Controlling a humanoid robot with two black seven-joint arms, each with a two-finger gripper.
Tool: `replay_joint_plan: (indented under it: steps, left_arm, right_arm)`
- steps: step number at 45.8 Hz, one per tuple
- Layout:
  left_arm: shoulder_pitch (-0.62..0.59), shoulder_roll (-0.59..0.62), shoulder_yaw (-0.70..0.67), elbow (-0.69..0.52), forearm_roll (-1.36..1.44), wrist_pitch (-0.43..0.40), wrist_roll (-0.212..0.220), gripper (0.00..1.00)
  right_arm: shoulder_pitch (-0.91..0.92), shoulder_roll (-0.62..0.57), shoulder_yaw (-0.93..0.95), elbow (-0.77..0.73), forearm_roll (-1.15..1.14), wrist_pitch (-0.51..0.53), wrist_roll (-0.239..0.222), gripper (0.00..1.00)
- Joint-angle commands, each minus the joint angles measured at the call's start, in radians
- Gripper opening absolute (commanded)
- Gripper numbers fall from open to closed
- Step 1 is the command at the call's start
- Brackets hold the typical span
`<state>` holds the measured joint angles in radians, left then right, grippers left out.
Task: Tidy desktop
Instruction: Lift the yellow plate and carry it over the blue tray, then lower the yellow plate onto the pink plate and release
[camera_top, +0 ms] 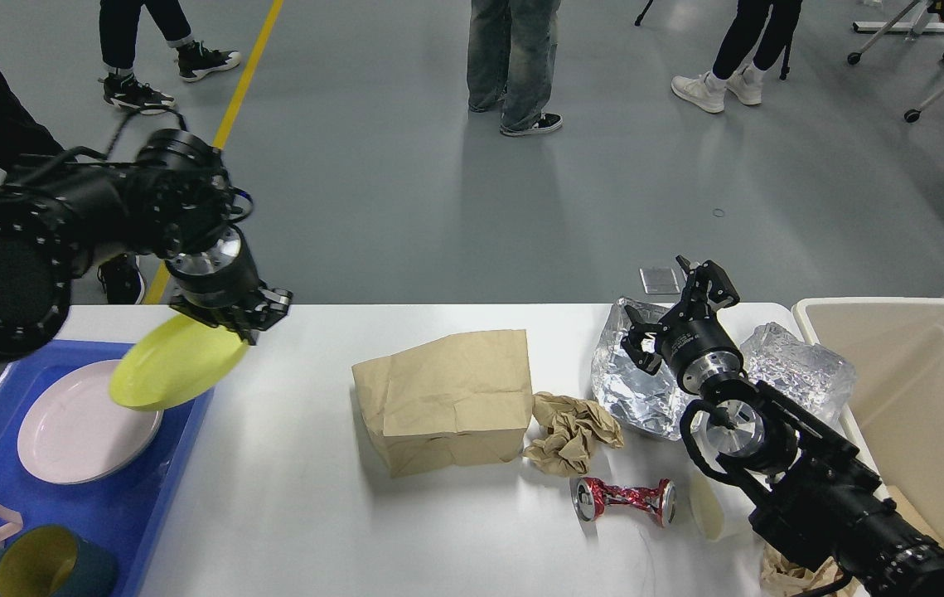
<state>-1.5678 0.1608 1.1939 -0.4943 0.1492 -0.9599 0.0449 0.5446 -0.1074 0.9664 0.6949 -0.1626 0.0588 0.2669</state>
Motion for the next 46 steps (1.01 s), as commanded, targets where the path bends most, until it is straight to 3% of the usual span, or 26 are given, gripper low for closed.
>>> replay_joint_plan:
  steps: [1, 12, 27, 46]
  left_arm:
    - [0.017, 0.115, -0.002, 0.011, 0.013, 0.0, 0.003, 0.0]
    - [0.118, 0.209, 0.003, 0.046, 0.019, 0.102, 0.007, 0.0]
    - [0.29, 0.212, 0.003, 0.148, 0.019, 0.273, 0.009, 0.0]
    - [0.308, 0.184, -0.016, 0.146, 0.019, 0.303, 0.009, 0.0]
  right_arm:
    - [0.0, 0.0, 0.0, 0.0, 0.0, 0.0, 0.0, 1.0]
    - [0.0, 0.0, 0.002, 0.0, 0.0, 0.0, 0.0, 1.0]
    - [0.0, 0.0, 0.0, 0.0, 0.0, 0.0, 0.0, 1.0]
    - [0.0, 0.0, 0.0, 0.0, 0.0, 0.0, 0.0, 1.0]
